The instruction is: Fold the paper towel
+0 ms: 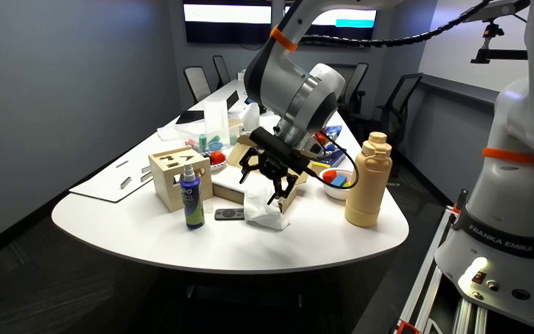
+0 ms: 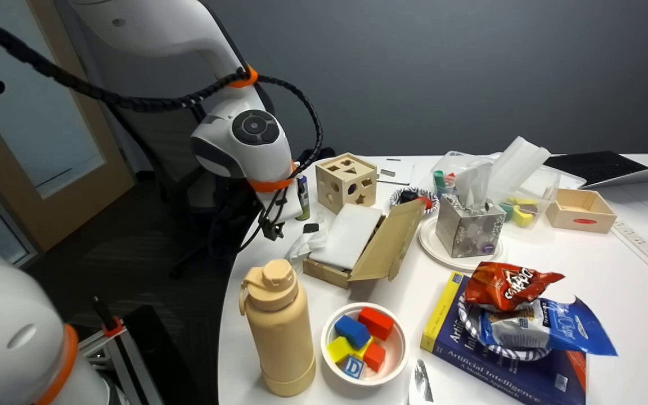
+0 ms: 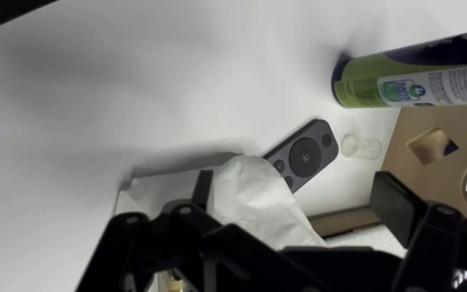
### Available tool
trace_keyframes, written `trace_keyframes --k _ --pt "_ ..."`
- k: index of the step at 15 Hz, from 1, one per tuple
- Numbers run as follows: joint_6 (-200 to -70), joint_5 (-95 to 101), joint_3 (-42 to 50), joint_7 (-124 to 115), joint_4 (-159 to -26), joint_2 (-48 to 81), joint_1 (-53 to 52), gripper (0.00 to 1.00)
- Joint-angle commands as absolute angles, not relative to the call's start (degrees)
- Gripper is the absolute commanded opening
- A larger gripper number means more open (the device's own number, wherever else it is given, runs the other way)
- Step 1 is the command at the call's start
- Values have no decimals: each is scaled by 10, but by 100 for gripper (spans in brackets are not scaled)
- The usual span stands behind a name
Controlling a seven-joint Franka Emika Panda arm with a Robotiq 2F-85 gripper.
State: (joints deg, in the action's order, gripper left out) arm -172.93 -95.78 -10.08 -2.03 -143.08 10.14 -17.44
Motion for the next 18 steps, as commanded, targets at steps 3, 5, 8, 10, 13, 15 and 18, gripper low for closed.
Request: trace_keyframes --k 3,5,8,10,13,15,18 --pt "-1744 -925 -105 -9 -1449 122 -184 100" --pt "-1748 -918 -105 -3 -1448 137 -186 100" --pt "-1762 -901 -103 0 -1440 166 -189 100" --pt "-1778 -885 -100 -3 -1437 185 -192 100" --pt "-1806 -869 -99 -5 -1434 203 -195 100" --pt "-1827 -863 -99 -6 -1431 212 -198 100" --pt "-1849 -850 -99 -15 -1435 226 -204 100"
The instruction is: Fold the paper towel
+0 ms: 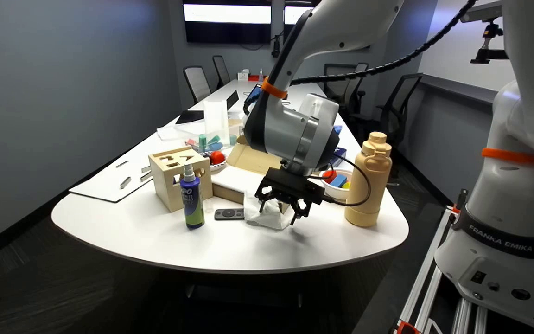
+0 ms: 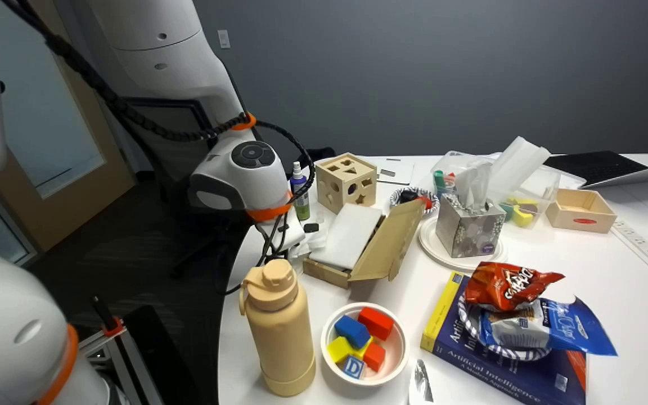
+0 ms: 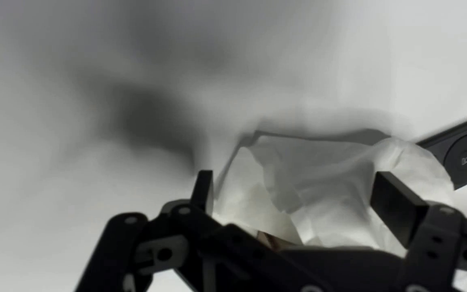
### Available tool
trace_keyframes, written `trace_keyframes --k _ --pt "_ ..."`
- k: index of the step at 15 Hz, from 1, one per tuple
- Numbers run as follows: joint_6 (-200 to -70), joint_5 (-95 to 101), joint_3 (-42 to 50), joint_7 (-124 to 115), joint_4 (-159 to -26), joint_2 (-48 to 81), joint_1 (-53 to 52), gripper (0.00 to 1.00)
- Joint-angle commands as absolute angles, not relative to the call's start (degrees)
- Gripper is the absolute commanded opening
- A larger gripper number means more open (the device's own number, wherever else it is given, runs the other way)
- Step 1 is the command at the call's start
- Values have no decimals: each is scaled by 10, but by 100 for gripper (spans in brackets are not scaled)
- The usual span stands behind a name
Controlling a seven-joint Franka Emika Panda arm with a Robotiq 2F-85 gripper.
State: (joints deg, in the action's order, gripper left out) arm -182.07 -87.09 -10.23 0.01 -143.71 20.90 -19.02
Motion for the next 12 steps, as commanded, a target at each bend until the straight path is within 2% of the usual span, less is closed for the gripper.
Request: trace_keyframes --k 1,11,12 --pt "-1851 -847 -100 -17 -1438 230 -207 100" --pt "-1837 -734 -102 -108 -1472 261 -215 100" --pt "-1824 -731 -77 -117 -1476 256 -244 100"
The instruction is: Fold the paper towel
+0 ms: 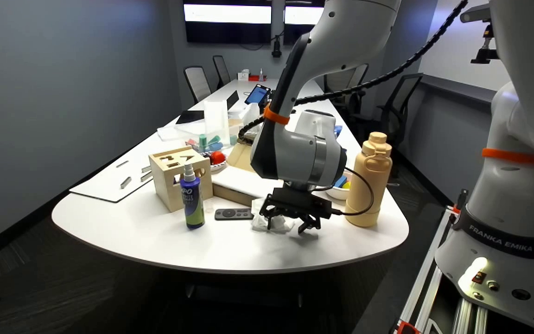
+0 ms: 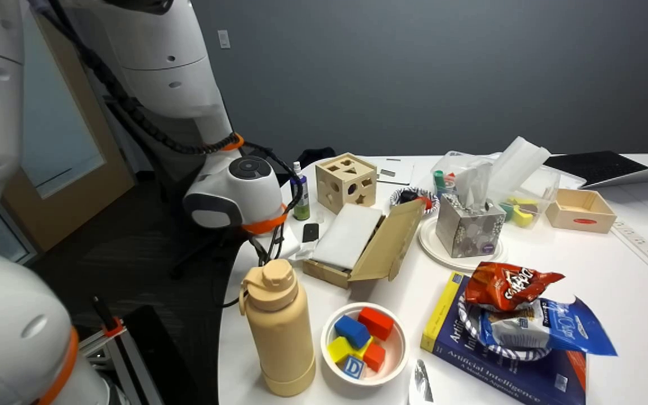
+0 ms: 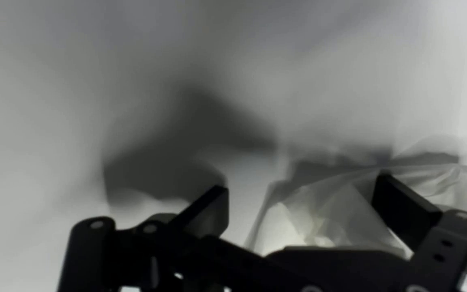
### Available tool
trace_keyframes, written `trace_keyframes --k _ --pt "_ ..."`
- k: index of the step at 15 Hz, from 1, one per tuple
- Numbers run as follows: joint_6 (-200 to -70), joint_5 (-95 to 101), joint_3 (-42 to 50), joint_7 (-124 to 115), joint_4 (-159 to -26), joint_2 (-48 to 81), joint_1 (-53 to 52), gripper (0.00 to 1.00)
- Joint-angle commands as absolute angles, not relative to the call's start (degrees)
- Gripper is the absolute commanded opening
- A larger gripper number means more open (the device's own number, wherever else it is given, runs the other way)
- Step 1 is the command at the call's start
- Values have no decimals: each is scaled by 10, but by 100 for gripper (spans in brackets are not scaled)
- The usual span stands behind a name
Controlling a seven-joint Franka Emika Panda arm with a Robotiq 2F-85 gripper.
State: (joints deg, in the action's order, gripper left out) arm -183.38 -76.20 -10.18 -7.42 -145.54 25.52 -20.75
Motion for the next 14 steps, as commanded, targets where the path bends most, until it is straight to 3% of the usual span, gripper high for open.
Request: trace_keyframes --k 1,14 --pt "-1822 -720 -70 -128 -1482 254 -252 100" --pt "-1763 -541 142 -277 -1534 199 -489 100"
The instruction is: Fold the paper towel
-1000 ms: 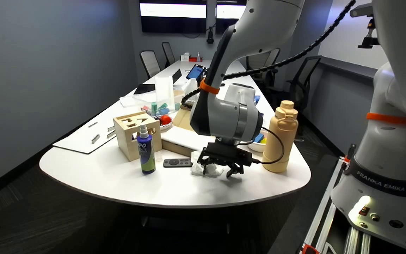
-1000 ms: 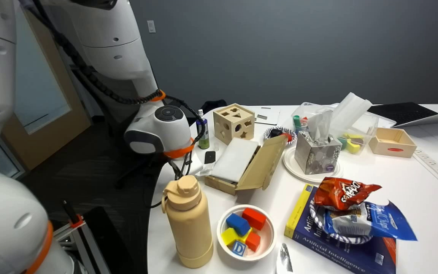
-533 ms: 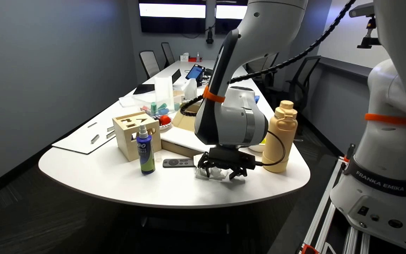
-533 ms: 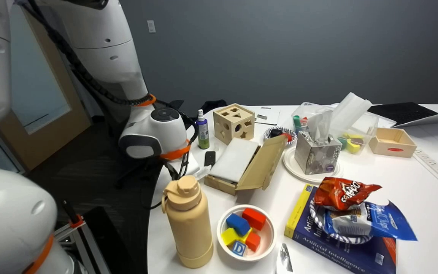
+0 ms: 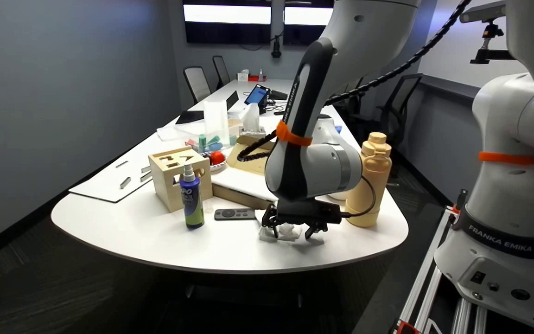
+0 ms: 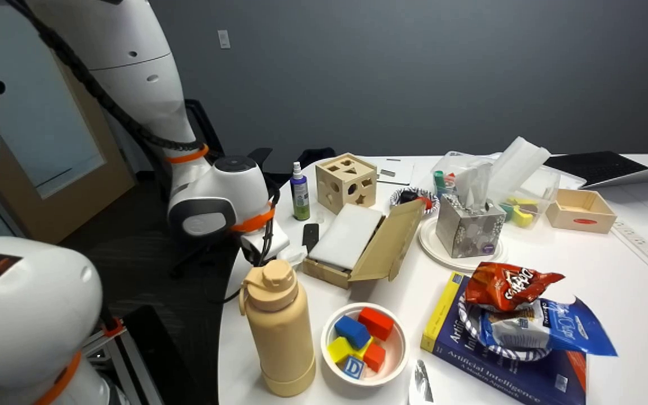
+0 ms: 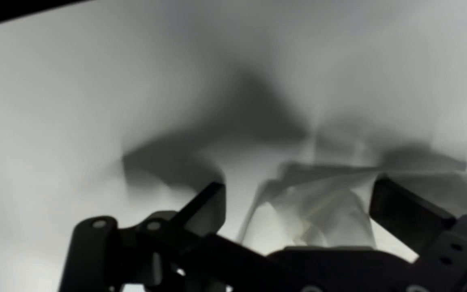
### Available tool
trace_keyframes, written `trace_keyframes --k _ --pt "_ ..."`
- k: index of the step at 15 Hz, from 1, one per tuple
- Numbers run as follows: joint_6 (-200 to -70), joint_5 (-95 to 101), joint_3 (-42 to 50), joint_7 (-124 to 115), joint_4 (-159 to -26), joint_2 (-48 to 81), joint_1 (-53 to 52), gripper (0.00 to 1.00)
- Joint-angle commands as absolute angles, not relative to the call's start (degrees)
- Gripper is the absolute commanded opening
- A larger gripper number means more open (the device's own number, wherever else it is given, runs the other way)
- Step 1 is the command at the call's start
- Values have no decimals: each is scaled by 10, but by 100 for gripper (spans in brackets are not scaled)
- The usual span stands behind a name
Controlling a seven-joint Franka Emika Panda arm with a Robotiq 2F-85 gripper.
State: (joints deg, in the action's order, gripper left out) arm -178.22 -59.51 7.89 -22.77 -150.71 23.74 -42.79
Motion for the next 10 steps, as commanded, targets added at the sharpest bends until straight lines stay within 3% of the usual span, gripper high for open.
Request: trace_keyframes --k 1,10 --pt "-1759 -517 173 -292 -1539 192 -517 100" --pt "-1639 -213 568 -413 -1533 157 -834 100"
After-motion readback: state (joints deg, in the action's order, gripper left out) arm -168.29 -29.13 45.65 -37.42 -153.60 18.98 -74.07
